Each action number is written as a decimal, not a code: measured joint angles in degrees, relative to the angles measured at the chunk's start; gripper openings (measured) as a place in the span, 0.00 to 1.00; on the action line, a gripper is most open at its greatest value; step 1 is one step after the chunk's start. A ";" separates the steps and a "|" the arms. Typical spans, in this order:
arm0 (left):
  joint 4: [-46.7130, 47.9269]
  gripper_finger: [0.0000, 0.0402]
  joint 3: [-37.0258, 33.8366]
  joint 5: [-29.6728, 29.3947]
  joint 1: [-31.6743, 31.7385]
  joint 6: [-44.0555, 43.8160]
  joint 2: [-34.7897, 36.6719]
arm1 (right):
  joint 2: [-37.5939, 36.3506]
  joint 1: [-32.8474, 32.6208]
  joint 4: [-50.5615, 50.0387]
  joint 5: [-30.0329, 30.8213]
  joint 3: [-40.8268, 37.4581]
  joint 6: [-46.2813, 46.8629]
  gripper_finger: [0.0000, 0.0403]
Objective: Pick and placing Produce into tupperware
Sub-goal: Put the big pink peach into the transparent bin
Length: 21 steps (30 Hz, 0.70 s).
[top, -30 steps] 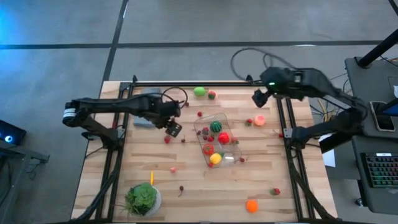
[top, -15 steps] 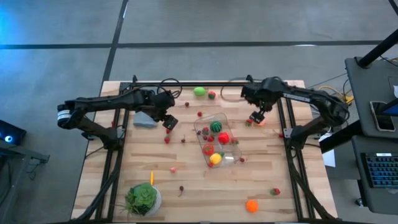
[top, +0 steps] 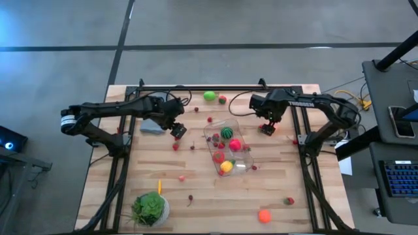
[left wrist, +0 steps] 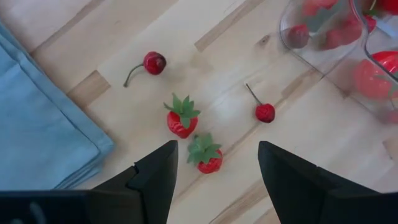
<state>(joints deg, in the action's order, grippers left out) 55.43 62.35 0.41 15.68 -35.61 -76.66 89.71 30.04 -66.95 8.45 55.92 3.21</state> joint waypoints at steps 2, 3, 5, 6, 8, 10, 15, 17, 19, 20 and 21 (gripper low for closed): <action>-0.03 0.52 0.00 0.00 0.00 -0.03 -0.01 | 0.77 -0.02 1.33 -0.04 -0.69 -0.45 0.82; -0.04 0.52 0.00 0.01 0.00 -0.04 0.00 | 1.17 -0.02 1.57 -0.13 -1.02 -0.48 0.82; -0.05 0.52 0.00 0.02 0.00 -0.09 0.00 | 2.09 0.02 1.82 -0.83 -1.72 -0.51 0.82; -0.06 0.52 0.00 0.02 0.00 -0.29 -0.01 | 2.57 0.02 1.82 -0.92 -2.22 -0.62 0.82; -0.18 0.52 0.00 0.04 0.00 -1.27 -0.02 | 3.57 0.00 1.82 -0.94 -3.06 -0.75 0.82; -0.66 0.52 0.00 0.04 0.00 -1.47 0.00 | 4.32 0.00 2.89 -0.92 -3.65 -0.93 0.82; -1.11 0.52 0.00 0.04 0.00 -1.49 -0.02 | 5.58 0.00 6.73 -0.94 -4.46 -1.92 0.82; -1.09 0.52 0.00 0.04 0.00 -1.49 -0.02 | 5.82 0.00 6.85 -0.94 -4.55 -1.98 0.82; -1.01 0.52 0.00 0.04 0.00 -1.52 -0.02 | 5.66 0.00 7.20 -0.92 -4.59 -2.02 0.81; -1.03 0.52 0.00 0.04 0.00 -1.54 -0.02 | 5.63 0.00 7.18 -0.92 -4.59 -2.12 0.81; -1.01 0.52 0.00 0.04 0.00 -1.56 -0.02 | 5.64 0.00 7.20 -0.92 -4.61 -2.20 0.80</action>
<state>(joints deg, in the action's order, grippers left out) 54.41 62.35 0.45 15.68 -37.17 -76.69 95.35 30.04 -59.75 7.53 51.31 1.02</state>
